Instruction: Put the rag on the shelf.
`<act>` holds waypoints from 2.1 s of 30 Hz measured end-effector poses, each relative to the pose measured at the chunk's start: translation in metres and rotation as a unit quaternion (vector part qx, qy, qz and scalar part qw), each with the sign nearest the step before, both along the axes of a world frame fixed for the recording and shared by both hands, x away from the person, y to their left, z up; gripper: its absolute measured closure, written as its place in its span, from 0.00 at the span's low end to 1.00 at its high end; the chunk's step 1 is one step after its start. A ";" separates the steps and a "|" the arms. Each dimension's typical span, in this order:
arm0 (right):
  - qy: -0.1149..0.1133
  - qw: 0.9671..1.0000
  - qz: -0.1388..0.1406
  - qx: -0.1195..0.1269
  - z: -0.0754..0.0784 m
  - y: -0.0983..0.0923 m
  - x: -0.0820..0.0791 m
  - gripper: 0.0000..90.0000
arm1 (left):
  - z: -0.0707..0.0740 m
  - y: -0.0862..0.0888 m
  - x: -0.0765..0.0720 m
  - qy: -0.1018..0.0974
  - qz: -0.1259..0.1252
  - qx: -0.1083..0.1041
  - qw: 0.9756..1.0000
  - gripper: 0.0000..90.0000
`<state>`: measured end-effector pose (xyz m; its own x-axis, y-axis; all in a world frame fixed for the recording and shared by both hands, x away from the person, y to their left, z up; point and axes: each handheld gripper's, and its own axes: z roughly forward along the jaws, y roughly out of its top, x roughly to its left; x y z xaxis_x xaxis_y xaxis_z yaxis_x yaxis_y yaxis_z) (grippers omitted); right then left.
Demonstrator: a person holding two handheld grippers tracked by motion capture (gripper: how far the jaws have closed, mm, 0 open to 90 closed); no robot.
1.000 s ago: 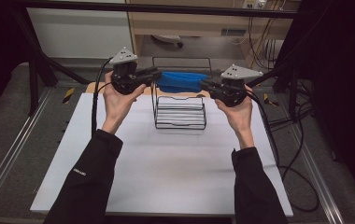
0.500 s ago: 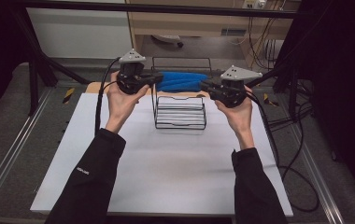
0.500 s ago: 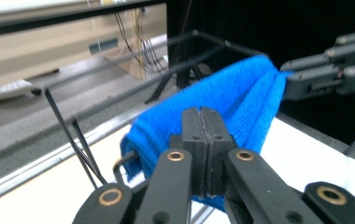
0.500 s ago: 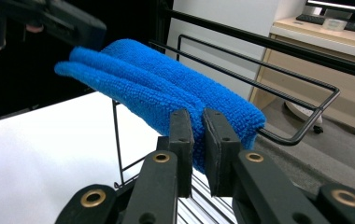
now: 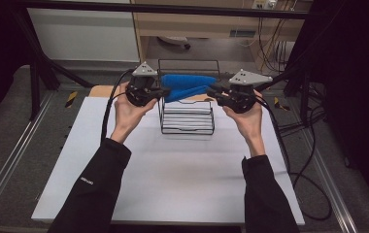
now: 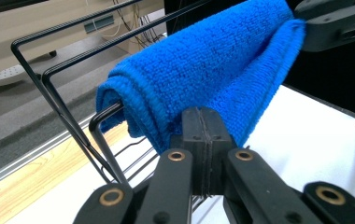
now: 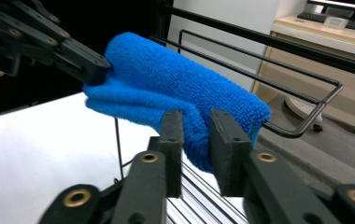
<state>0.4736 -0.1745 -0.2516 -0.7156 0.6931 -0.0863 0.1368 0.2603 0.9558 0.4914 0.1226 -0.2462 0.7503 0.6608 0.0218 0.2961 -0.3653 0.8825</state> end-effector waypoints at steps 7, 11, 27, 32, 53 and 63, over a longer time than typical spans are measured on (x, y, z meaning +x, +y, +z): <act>-0.002 0.999 0.004 0.041 0.009 -0.005 -0.002 0.72 | -0.006 -0.002 0.001 -0.002 0.003 0.005 1.000 1.00; 0.021 0.999 0.017 0.043 0.008 -0.002 -0.002 0.89 | -0.011 -0.002 0.001 -0.001 0.004 0.010 1.000 1.00; 0.056 0.998 -0.020 0.007 -0.025 -0.001 0.007 0.97 | -0.023 -0.006 0.002 -0.010 0.003 0.007 1.000 1.00; 0.049 0.999 -0.015 0.015 -0.021 -0.005 -0.001 0.89 | -0.021 -0.001 -0.005 -0.009 -0.003 0.014 1.000 0.96; 0.082 0.996 -0.026 0.029 -0.036 -0.022 -0.043 0.19 | -0.070 0.060 -0.053 0.024 0.017 0.041 0.999 0.35; 0.114 0.993 -0.029 0.015 -0.073 -0.024 -0.055 0.06 | -0.113 0.085 -0.079 0.049 0.028 0.040 0.998 0.15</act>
